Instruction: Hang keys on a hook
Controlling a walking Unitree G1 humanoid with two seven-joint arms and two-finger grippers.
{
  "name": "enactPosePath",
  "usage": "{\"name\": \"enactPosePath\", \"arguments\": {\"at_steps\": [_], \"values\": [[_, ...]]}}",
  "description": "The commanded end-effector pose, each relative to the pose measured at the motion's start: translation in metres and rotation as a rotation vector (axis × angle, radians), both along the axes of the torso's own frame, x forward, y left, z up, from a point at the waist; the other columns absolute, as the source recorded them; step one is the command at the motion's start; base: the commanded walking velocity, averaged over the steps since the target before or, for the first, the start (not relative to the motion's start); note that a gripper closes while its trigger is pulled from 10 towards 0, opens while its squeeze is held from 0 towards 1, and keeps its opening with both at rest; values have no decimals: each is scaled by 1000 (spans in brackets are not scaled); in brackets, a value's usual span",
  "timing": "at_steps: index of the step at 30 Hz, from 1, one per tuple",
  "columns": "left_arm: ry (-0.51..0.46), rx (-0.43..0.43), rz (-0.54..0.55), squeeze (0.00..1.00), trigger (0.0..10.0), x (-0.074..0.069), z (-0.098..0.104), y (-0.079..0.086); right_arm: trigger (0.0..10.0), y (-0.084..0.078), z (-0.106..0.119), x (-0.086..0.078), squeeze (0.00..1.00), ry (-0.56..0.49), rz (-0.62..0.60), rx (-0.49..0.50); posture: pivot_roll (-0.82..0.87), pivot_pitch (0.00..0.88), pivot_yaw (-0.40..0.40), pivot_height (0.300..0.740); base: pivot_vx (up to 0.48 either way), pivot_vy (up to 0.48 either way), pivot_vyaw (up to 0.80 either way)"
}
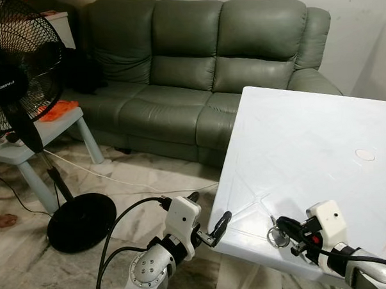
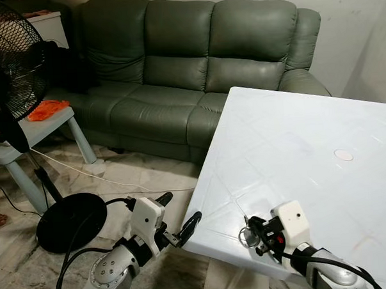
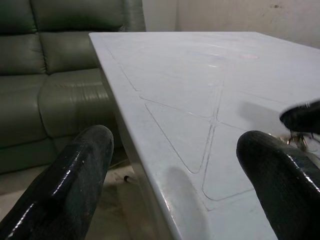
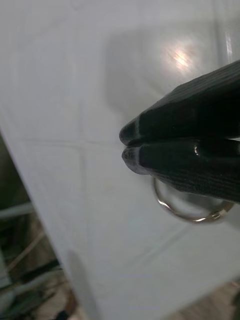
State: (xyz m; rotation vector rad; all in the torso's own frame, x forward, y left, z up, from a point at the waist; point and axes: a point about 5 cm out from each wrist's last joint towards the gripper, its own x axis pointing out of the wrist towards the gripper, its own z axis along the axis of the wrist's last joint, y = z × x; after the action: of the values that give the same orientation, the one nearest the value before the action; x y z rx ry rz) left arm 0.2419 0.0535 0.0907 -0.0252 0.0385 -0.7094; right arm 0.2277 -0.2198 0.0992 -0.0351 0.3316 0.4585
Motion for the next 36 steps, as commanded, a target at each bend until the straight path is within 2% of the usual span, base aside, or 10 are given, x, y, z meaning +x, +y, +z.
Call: {"name": "enactPosePath", "arguments": {"at_steps": [1, 18, 21, 23, 24, 25, 26, 27, 30, 36], "values": [[-4, -4, -8, 0, 10000, -1, 2, -1, 0, -5, 8, 6, 0, -60, -37, 12, -9, 0, -14, 740, 0, 0, 0], [-3, -24, 33, 0, 10000, 4, 5, 2, 0, -22, 30, 29, 0, -265, -310, 144, -6, 0, -14, 740, 0, 0, 0], [-1, -63, 94, 0, 10000, 15, 10, 6, 0, -19, 37, 34, 0, -358, -387, 185, -7, 0, -14, 740, 0, 0, 0], [-4, -114, 224, 0, 10000, 33, 20, 15, 0, -11, 47, 38, 0, -463, -457, 230, -5, 0, -15, 740, 0, 0, 0], [-1, -136, 265, 0, 10000, 39, 24, 18, 0, -8, 46, 41, 0, -450, -496, 237, -5, 0, -15, 740, 0, 0, 0], [-6, -145, 284, 0, 10000, 42, 26, 20, 9216, -7, 46, 42, 0, -451, -507, 264, -7, 0, -14, 740, 0, 0, 0], [-10, -149, 300, 0, 10000, 45, 28, 22, 10000, -5, 49, 42, 0, -469, -515, 292, -7, 0, -14, 740, 0, 0, 0], [-13, -162, 325, 0, 10000, 50, 32, 26, 10000, -2, 52, 43, 0, -498, -530, 327, -9, 0, -14, 740, 0, 0, 0], [-11, -228, 413, 0, 10000, 64, 43, 40, 10000, 10, 54, 45, 0, -512, -551, 299, -13, 0, -14, 740, 0, 0, 0], [-119, -277, 439, 0, 10000, 76, 66, 65, 10000, 39, 57, 45, 0, -572, -485, 235, -22, 0, -11, 740, 0, 0, 0]]}}
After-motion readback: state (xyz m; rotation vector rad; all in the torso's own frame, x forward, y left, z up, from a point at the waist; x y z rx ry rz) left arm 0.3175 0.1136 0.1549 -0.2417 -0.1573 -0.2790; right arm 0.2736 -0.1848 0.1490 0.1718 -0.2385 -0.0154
